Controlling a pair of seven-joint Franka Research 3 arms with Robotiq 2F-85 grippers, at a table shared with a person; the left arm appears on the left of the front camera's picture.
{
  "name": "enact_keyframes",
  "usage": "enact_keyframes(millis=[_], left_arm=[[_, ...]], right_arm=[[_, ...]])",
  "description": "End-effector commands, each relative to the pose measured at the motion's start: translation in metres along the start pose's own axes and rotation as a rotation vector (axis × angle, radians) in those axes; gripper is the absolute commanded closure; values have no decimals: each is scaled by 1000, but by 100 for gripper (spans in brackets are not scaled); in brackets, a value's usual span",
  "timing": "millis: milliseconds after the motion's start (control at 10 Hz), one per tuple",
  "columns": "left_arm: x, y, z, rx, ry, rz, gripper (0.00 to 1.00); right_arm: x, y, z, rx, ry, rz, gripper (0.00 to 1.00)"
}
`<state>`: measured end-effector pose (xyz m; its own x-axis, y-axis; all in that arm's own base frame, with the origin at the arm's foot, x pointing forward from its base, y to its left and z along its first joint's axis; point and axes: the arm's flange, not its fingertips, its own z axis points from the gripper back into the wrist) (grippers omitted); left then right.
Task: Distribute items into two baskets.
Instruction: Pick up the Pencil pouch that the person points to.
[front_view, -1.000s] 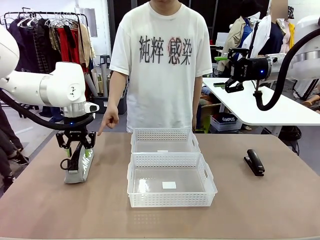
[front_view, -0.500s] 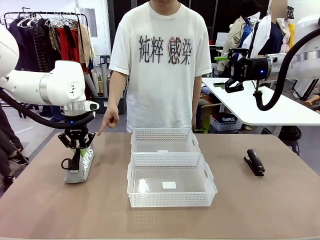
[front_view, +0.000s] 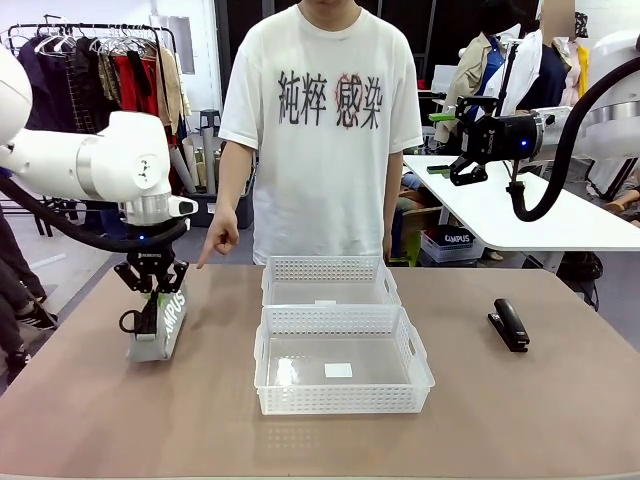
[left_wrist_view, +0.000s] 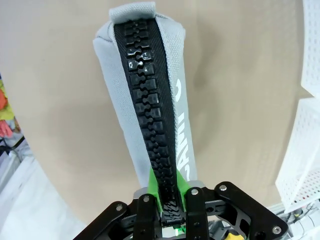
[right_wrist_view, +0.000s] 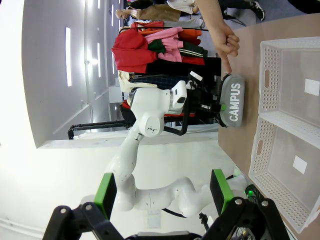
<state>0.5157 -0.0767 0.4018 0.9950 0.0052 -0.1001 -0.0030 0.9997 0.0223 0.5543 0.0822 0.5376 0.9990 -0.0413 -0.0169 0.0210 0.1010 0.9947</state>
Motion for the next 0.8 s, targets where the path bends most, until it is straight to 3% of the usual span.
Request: enact_keyframes(millis=[0,700], left_arm=[[-10,-1,26,22,-16,4,100],[-19,2,171,19,-26,29,100]], right_arm=[[-1,4,-1,-1,-9,6,0],[-1,4,-1,-1,-9,6,0]])
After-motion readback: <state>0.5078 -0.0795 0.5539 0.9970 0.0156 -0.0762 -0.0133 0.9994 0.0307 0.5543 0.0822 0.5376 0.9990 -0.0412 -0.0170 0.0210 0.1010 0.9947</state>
